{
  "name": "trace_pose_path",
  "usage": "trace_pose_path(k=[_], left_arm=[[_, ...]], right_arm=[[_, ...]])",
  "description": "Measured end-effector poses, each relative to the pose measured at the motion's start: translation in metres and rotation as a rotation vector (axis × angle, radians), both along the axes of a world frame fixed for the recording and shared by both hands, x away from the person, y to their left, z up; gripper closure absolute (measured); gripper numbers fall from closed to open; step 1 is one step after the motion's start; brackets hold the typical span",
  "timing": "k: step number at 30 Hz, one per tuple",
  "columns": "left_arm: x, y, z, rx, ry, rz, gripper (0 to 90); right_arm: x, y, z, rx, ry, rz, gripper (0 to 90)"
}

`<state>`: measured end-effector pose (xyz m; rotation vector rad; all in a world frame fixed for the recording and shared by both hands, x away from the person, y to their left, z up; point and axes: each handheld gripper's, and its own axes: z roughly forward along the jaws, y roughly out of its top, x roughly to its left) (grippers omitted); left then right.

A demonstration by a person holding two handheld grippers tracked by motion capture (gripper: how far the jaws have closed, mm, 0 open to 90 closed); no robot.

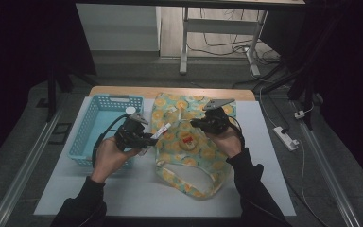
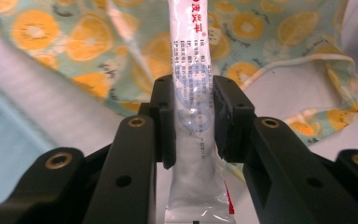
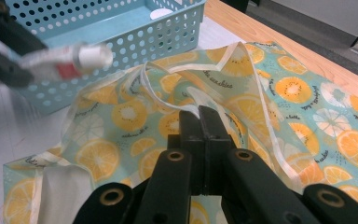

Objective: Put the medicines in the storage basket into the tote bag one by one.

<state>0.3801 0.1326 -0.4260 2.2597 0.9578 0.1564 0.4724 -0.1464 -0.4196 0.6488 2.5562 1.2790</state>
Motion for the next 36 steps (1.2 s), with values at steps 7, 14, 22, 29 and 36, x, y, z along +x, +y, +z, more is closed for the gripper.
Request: trace_pose_path(k=[7,14,22,29,36], left_arm=[[0.002,-0.020,-0.010,0.004,0.020,-0.029,71.4],[0.008,-0.034,-0.016,-0.006,0.028,-0.037,71.4],[0.016,-0.042,-0.020,-0.007,0.033,-0.026,71.4],[0.024,-0.050,-0.025,0.004,0.026,-0.015,71.4],[0.034,-0.054,-0.034,0.017,0.031,0.008,71.4]], right_arm=[[0.000,0.000,0.000,0.002,-0.003,-0.004,90.0],[-0.001,0.001,0.000,0.001,-0.005,-0.002,90.0],[-0.001,0.002,0.000,0.001,-0.003,0.001,90.0],[-0.001,0.002,0.000,0.000,-0.003,0.001,90.0],[-0.001,0.004,-0.003,-0.005,-0.001,0.006,90.0]])
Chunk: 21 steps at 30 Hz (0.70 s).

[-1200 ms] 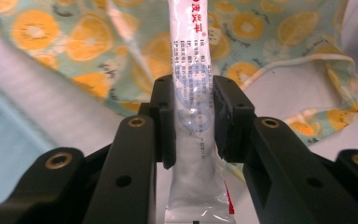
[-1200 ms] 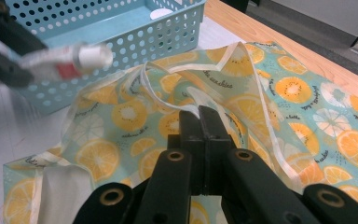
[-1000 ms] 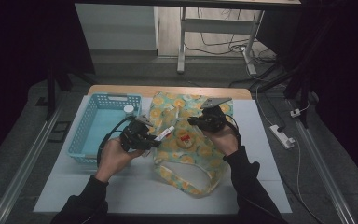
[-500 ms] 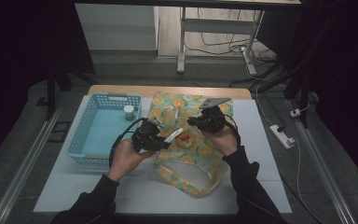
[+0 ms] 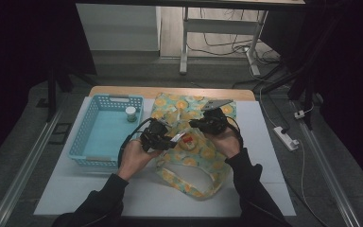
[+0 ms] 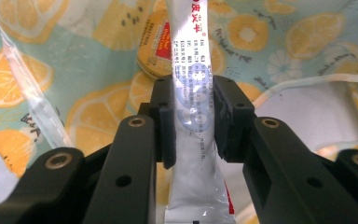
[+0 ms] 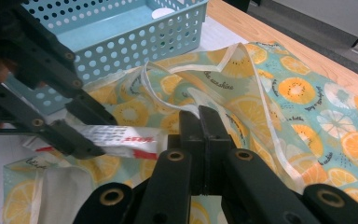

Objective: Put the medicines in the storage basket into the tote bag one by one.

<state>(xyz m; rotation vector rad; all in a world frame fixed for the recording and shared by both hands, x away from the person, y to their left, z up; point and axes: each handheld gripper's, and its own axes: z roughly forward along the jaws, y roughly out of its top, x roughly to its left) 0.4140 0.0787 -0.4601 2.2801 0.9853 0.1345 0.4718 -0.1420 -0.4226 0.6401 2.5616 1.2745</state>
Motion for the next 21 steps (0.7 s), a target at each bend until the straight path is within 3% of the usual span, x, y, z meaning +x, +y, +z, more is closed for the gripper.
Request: trace_pose_path(k=[13,21], left_arm=[[0.020,-0.007,-0.016,0.026,0.011,0.038,71.4],[0.029,-0.011,-0.019,0.056,0.013,0.073,71.3]], right_arm=[[0.001,0.001,-0.002,-0.002,0.000,-0.002,90.0],[0.001,0.003,-0.005,-0.013,0.002,-0.005,90.0]])
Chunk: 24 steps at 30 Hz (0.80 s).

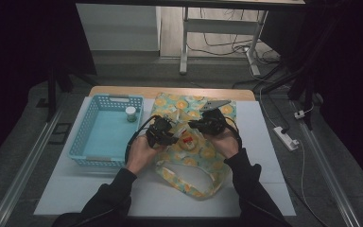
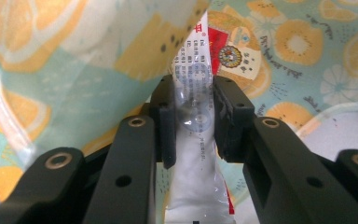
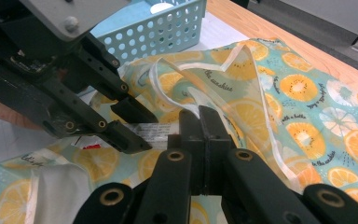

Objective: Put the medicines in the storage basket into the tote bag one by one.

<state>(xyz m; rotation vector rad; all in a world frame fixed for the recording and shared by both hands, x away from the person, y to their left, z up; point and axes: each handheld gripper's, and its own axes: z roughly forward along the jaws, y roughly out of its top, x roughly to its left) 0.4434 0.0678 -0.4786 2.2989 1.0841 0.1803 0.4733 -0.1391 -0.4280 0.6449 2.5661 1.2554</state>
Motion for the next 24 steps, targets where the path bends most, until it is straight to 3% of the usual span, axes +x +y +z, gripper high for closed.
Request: trace_pose_path(k=[11,17,22,24], left_arm=[[0.013,-0.012,-0.009,0.048,0.014,0.033,71.3],[0.018,-0.012,-0.016,0.069,0.023,0.083,71.3],[0.021,-0.011,-0.019,0.053,0.042,0.092,70.7],[0.020,-0.011,-0.019,0.054,0.029,0.095,69.0]], right_arm=[[0.000,0.000,-0.001,-0.001,-0.001,-0.002,90.0],[0.001,0.000,-0.002,-0.005,0.002,0.000,90.0],[0.001,0.001,-0.002,-0.006,0.002,0.001,90.0],[0.001,0.001,-0.002,-0.007,0.001,0.002,90.0]])
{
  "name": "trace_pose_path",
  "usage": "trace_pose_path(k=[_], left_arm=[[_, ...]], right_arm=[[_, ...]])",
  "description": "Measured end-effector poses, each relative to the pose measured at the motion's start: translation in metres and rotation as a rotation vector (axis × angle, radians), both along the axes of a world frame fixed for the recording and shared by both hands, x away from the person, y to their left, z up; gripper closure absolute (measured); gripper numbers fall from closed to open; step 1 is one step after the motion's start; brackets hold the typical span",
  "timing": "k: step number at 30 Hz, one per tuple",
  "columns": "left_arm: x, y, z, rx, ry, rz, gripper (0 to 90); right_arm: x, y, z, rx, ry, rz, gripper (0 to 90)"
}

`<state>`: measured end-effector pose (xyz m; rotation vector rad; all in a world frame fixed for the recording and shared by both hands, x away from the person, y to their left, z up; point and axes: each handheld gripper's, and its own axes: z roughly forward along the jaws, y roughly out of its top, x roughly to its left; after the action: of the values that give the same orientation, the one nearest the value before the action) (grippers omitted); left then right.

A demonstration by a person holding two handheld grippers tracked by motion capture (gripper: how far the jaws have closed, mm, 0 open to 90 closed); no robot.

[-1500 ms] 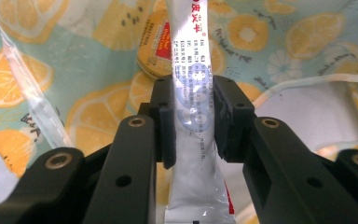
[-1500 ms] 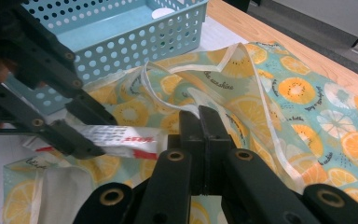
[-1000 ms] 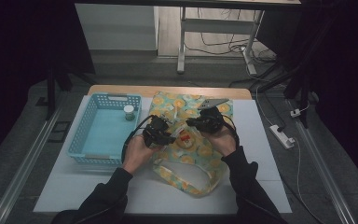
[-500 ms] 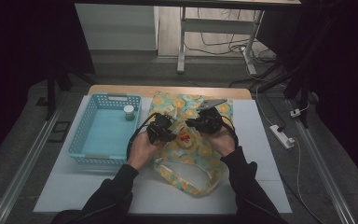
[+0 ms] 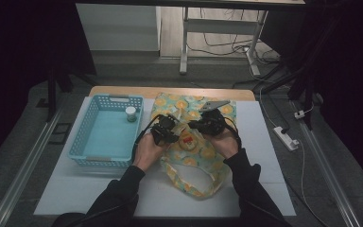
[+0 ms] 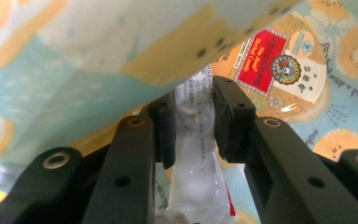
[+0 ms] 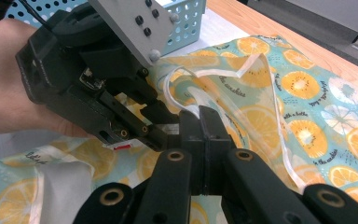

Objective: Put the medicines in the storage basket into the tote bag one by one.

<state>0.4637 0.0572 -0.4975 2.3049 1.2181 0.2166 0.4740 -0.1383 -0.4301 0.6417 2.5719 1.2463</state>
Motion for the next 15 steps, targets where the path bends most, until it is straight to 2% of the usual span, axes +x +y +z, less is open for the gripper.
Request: trace_pose_path(k=[2,6,8,10,15], left_arm=[[-0.001,0.001,0.002,-0.016,-0.005,0.002,62.4],[-0.006,-0.001,0.008,-0.001,-0.029,-0.007,54.8],[-0.008,-0.002,0.011,-0.013,-0.037,-0.012,51.4],[-0.011,-0.001,0.014,-0.030,-0.037,-0.031,48.6],[-0.018,0.000,0.020,-0.044,-0.039,-0.074,39.7]], right_arm=[[0.000,0.000,0.000,0.001,0.000,0.000,90.0],[0.000,0.000,0.000,0.003,0.001,-0.001,90.0],[0.000,-0.001,0.001,0.004,0.000,0.000,90.0],[0.000,-0.001,0.001,0.006,0.000,0.000,90.0],[0.000,-0.001,0.000,0.006,0.003,0.000,90.0]])
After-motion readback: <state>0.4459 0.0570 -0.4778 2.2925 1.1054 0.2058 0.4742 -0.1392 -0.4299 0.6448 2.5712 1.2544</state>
